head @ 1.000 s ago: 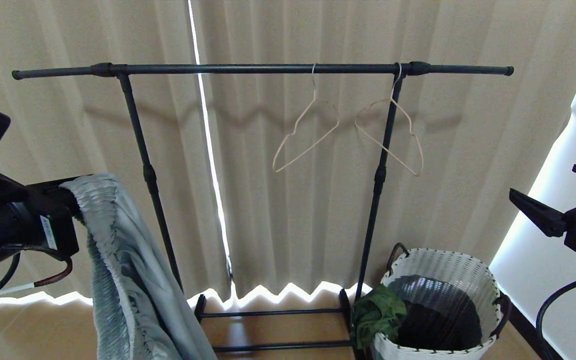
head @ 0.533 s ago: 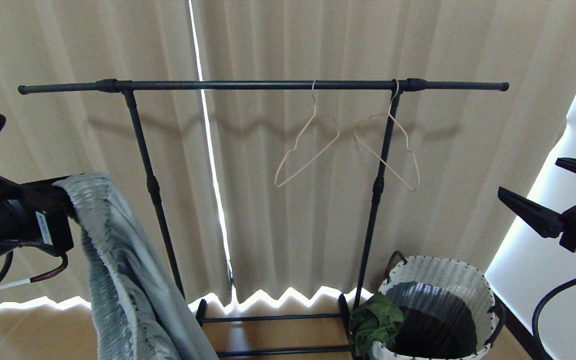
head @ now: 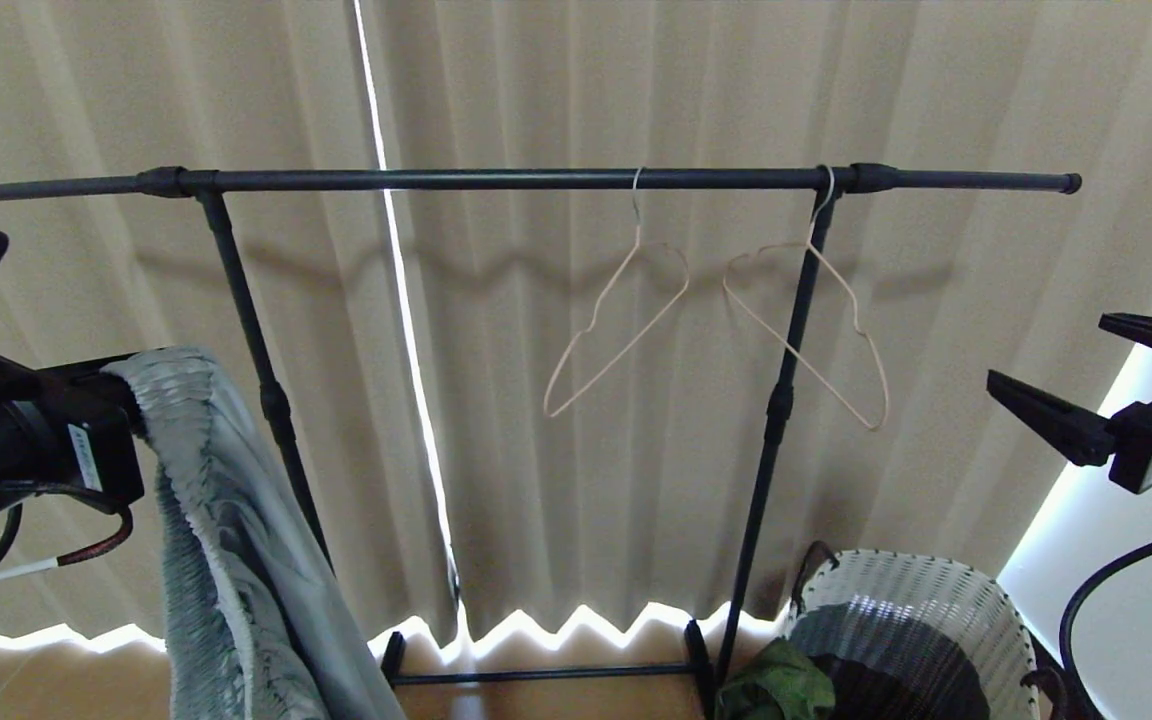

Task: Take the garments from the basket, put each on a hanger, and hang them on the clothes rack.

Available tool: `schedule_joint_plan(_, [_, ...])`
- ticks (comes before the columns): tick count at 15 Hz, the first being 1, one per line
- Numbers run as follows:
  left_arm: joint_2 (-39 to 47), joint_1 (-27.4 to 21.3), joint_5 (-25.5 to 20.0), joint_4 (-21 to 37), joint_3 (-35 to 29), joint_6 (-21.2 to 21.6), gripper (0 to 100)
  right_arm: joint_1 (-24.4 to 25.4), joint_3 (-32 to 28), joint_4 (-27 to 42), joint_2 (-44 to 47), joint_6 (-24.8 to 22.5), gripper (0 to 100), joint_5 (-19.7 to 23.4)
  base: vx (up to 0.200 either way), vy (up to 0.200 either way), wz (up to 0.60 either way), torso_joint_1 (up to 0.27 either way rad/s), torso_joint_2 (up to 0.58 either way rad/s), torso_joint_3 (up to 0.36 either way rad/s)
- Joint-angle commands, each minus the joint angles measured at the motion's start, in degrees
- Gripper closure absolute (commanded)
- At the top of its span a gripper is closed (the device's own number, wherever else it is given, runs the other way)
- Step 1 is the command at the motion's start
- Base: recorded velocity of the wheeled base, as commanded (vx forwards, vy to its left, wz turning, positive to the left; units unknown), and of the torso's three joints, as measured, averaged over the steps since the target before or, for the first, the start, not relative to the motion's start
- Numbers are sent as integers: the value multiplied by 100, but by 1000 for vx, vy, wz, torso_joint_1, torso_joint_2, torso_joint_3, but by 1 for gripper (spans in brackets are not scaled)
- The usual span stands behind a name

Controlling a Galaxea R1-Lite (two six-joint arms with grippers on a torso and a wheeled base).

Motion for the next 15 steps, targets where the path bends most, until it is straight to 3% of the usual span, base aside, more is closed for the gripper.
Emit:
schedule_joint_plan(1, [-3,-2,-2,-4,5,2,100,3,-45,120,61,12,0,2,200,0,0,2,2,2])
schedule_joint_plan(4, [-12,-2,-2,-12,49,2,100,12,-159,480,34,91,0,19,200,0,0,6,2,2])
schedule_joint_plan(8, [-126,-19,-11,-21,242,28,100,179,-300,753,25,654,0,2,150,0,0,-1,3,1])
schedule_joint_plan(11, [-302,-37,-20,-48,418,19,100,302,-915,1764,-1,962,0,-7,0,0,0,0,0,0])
schedule_joint_plan(15, [-399,-46,-20,-513,761,28,100,530,-2216,3627,254,1120,0,-42,0,0,0,0,0,0])
